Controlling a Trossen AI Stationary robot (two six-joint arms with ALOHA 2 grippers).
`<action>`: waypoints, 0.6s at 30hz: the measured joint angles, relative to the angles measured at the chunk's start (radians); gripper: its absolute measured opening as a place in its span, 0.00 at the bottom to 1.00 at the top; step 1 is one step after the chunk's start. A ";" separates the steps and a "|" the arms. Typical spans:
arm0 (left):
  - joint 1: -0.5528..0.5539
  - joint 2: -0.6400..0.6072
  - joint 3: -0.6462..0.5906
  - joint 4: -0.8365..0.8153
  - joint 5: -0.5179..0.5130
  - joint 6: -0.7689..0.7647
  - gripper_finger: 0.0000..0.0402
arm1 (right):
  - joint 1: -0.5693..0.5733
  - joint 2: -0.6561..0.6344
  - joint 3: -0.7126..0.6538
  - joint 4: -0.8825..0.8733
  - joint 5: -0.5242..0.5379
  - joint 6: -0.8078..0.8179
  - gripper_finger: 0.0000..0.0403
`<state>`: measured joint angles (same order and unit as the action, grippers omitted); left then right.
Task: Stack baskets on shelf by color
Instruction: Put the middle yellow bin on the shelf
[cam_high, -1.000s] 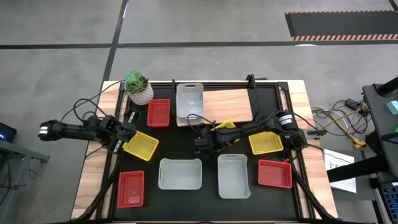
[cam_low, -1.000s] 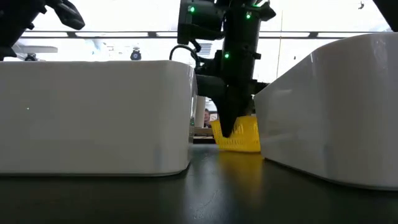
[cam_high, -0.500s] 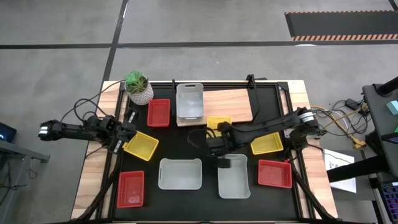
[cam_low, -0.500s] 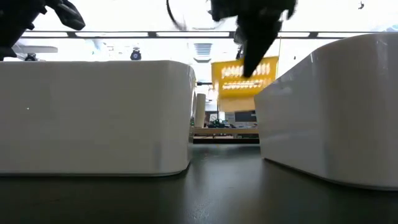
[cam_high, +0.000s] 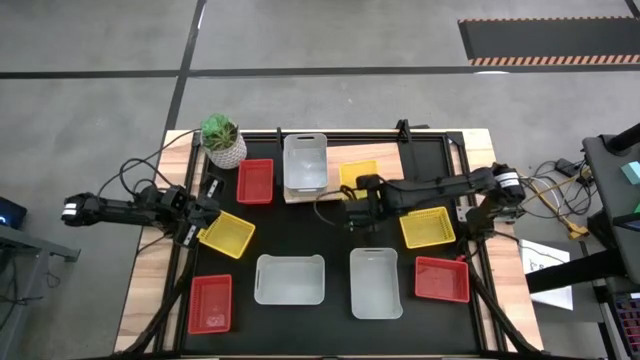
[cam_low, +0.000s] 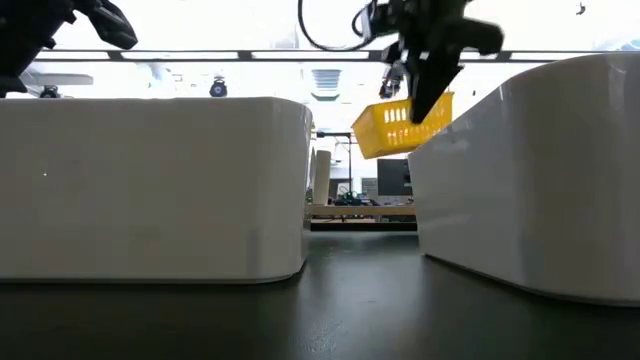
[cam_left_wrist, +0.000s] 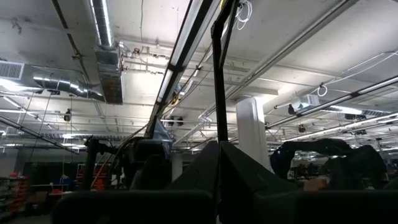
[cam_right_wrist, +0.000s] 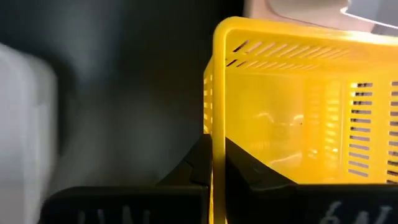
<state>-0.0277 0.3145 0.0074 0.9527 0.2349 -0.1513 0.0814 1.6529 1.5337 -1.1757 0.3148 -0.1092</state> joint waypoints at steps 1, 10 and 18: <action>0.000 0.000 0.000 -0.001 0.000 0.000 0.00 | -0.020 -0.002 -0.018 0.029 0.000 -0.025 0.02; 0.000 -0.001 -0.001 -0.001 0.000 0.000 0.00 | -0.227 -0.033 -0.201 0.355 -0.148 -0.223 0.02; 0.000 0.001 -0.001 -0.001 0.000 0.000 0.00 | -0.372 -0.047 -0.296 0.540 -0.291 -0.272 0.02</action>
<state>-0.0277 0.3157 0.0067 0.9516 0.2350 -0.1509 -0.2907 1.6054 1.2377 -0.6358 0.0237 -0.3812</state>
